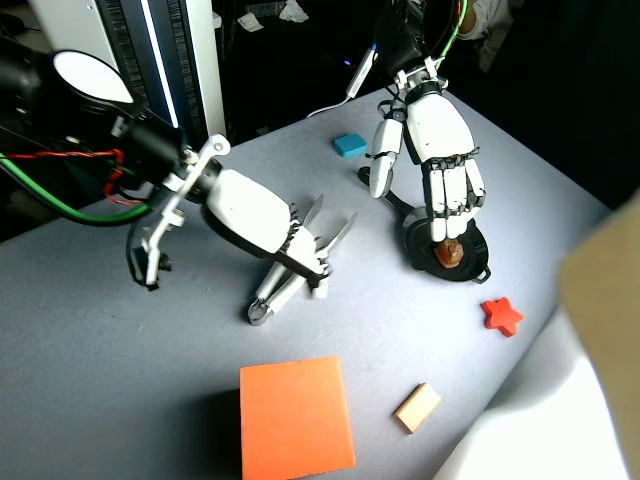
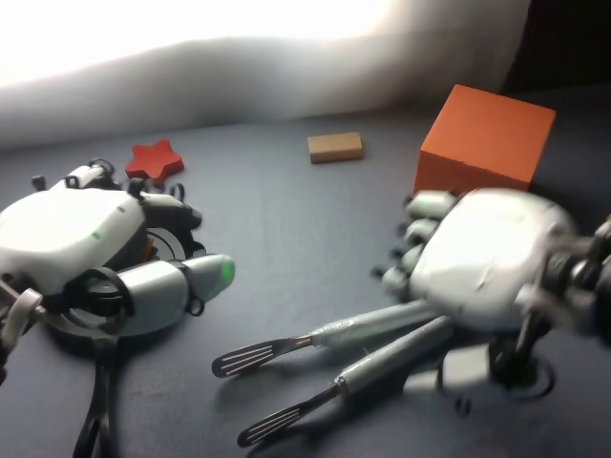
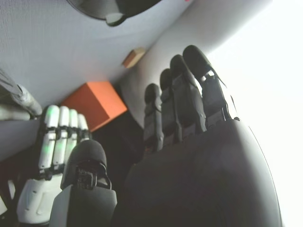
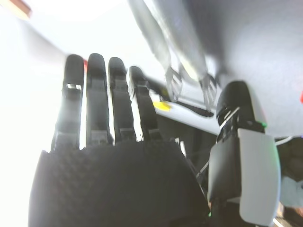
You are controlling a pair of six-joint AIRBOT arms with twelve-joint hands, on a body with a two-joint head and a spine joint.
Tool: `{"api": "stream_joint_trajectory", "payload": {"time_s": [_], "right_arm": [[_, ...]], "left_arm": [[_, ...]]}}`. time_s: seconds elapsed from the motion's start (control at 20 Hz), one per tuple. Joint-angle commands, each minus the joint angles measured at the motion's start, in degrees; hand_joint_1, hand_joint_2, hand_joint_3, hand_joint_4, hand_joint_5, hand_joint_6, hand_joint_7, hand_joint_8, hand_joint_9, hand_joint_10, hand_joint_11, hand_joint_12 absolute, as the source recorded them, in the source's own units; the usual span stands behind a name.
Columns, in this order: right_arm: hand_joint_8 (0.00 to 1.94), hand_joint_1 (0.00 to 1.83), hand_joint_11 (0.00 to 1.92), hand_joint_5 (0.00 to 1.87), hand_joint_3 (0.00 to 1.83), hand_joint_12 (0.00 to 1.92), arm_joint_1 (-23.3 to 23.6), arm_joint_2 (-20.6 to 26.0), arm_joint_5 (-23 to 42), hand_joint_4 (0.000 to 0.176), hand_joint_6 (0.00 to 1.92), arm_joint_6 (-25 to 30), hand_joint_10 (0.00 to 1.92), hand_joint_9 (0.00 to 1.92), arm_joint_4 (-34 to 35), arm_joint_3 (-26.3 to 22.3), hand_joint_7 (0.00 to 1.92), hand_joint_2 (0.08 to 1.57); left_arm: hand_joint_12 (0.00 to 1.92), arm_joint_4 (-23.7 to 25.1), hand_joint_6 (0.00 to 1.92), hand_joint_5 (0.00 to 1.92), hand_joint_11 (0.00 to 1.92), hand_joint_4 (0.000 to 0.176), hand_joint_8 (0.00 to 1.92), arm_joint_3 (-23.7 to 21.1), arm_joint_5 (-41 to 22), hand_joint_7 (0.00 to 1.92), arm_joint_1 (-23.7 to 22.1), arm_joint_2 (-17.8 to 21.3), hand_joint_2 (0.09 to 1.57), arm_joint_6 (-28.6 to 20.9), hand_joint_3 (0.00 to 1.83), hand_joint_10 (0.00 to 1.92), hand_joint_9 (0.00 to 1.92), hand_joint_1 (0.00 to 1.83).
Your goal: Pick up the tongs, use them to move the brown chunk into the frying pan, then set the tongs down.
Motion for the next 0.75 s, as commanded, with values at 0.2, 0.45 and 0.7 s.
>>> {"api": "stream_joint_trajectory", "payload": {"time_s": [0.2, 0.45, 0.7], "right_arm": [[1.32, 0.13, 0.60, 0.92, 0.02, 1.92, 2.79, 10.50, -7.01, 0.000, 1.29, -3.56, 1.76, 0.78, 5.22, -7.70, 1.02, 1.26], [1.78, 0.24, 1.19, 1.05, 0.04, 1.92, 5.27, 16.10, -11.30, 0.000, 1.86, -0.15, 1.92, 1.19, 5.28, -12.89, 1.21, 1.42], [1.91, 0.56, 1.35, 1.18, 0.22, 1.92, 6.26, 18.30, -10.54, 0.130, 1.92, -0.59, 1.92, 1.30, 5.27, -14.37, 1.26, 1.40]], "left_arm": [[1.75, 2.51, 0.69, 0.95, 0.48, 0.000, 1.04, -1.01, -2.99, 0.95, -4.84, 0.40, 1.27, 1.36, 0.00, 1.40, 0.74, 0.22], [1.92, 2.76, 1.49, 0.93, 0.78, 0.000, 1.49, -2.01, -1.95, 1.07, -5.72, 0.41, 1.35, 1.69, 0.01, 1.74, 0.95, 0.38], [1.92, 4.79, 1.71, 0.97, 0.93, 0.000, 1.75, -1.36, -1.02, 1.03, -5.66, 0.40, 1.45, 0.65, 0.01, 1.91, 0.99, 0.37]]}}
